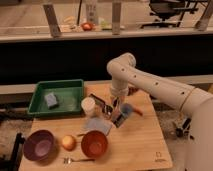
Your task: Place brush in metal cup
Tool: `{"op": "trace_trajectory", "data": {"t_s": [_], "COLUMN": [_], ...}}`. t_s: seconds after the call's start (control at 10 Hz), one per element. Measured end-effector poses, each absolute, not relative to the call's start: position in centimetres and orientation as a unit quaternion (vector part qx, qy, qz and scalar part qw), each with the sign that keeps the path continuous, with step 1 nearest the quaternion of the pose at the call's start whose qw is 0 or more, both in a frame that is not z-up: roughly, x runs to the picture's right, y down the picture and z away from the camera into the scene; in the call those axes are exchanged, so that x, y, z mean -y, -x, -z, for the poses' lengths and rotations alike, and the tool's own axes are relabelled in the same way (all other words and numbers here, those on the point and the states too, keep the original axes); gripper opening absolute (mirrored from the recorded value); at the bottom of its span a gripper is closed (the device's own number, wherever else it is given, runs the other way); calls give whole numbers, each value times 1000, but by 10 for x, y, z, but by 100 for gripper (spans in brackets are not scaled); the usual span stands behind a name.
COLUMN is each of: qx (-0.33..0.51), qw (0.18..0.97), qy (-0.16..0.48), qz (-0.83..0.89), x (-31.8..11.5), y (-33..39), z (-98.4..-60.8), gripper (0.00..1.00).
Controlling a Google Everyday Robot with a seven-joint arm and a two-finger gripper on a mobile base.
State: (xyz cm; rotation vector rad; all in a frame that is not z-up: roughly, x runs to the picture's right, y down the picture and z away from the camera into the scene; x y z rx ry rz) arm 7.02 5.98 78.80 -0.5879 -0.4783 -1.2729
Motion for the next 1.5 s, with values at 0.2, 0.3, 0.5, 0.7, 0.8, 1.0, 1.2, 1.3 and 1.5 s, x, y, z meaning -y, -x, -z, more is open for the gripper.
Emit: {"op": "trace_trajectory", "data": {"t_s": [0.2,0.3,0.5,0.7,0.8,1.0,1.2,1.3,1.5], "qx": [222,225,228,232,234,241,242,241,240], "qw": [733,731,729,729,731,738,745,749,754], "qy": [271,273,276,281,284,291,296,299,305], "qz": [583,584,584,579,575,560,547,540,529], "x": [-56,-54,-51,-50,-50,-48,-46,-45,-46], "y": [-63,-58,-50,-39,-36,-28,-24,-21,-21], "z": [-790,-790,-791,-792,-792,-794,-795,-797,-800], "gripper": [0,0,0,0,0,0,0,0,0]}}
